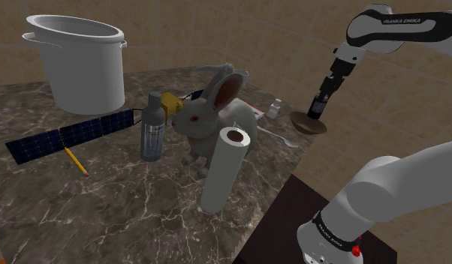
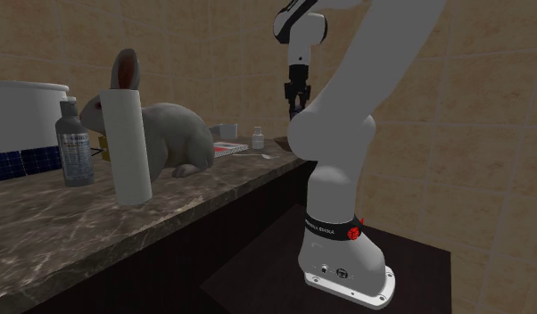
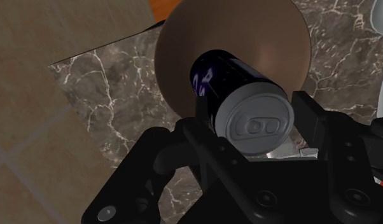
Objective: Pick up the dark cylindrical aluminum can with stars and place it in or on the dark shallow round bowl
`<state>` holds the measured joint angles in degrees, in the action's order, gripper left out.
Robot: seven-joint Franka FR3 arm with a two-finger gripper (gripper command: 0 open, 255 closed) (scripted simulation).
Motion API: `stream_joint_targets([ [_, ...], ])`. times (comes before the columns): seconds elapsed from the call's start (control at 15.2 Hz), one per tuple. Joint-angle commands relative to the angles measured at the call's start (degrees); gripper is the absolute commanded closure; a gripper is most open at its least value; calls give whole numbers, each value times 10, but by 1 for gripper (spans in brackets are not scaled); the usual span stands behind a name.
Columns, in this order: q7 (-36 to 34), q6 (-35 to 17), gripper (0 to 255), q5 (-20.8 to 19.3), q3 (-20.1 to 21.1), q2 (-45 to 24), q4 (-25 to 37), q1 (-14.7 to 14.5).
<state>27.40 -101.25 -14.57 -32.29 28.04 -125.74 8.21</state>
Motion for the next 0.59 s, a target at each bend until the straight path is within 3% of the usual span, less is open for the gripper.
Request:
stream_joint_targets([
  [0.0,-1,-17,255,-2,-3,0,-16,1],
  [0.53,-1,-57,255,-7,-12,-3,-53,3],
])
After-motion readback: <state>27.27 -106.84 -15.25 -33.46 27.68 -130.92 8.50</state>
